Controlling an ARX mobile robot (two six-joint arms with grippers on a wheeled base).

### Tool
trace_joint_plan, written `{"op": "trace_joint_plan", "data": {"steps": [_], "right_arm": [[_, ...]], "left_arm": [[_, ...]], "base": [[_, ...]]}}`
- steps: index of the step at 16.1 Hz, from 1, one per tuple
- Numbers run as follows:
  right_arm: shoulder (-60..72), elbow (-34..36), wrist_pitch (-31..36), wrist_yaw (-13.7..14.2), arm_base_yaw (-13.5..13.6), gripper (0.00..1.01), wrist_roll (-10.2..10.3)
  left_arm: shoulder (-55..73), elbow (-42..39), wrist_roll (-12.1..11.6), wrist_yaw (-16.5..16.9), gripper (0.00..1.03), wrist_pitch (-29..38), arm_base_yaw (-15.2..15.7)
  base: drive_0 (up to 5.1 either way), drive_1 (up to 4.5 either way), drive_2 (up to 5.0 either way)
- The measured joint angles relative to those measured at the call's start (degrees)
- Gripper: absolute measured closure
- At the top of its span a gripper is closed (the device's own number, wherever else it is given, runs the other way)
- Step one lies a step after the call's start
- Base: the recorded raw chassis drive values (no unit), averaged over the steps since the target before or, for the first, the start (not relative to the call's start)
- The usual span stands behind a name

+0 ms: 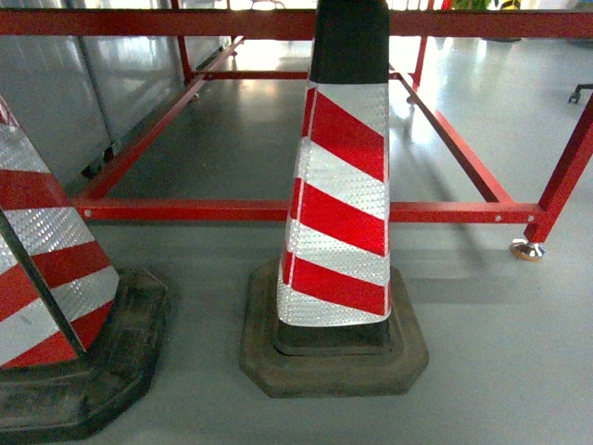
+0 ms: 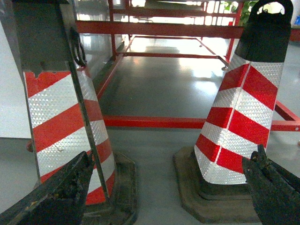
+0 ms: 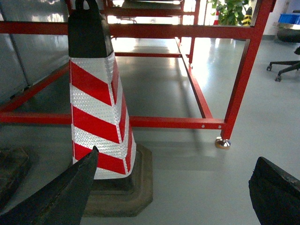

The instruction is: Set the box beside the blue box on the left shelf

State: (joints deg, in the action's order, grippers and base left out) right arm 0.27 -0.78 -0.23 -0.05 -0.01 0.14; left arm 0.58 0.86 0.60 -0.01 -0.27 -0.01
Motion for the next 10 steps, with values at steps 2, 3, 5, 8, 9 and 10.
{"op": "trace_joint_plan", "data": {"steps": [2,3,5,8,9,10], "right_arm": [[0.00,0.00,0.00,0.00,0.00,0.03,0.00],[0.00,0.00,0.00,0.00,0.00,0.03,0.00],[0.00,0.00,0.00,0.00,0.00,0.03,0.00],[0.00,0.00,0.00,0.00,0.00,0.03,0.00],[0.00,0.00,0.00,0.00,0.00,0.03,0.00],[0.00,0.00,0.00,0.00,0.00,0.03,0.00]], "left_arm": [[0.00,0.00,0.00,0.00,0.05,0.00,0.00],[0.00,0.00,-0.02,0.00,0.05,0.00,0.00],[0.00,0.00,-0.02,0.00,0.05,0.00,0.00],[0.00,0.00,-0.02,0.00,0.05,0.00,0.00],[0.00,0.00,-0.02,-0.02,0.05,0.00,0.02],[0.00,0.00,-0.02,0.00,0.05,0.00,0.00]], "base": [[0.0,0.00,0.0],[0.0,0.00,0.0],[0.0,0.00,0.0],[0.0,0.00,0.0],[0.0,0.00,0.0],[0.0,0.00,0.0]]}}
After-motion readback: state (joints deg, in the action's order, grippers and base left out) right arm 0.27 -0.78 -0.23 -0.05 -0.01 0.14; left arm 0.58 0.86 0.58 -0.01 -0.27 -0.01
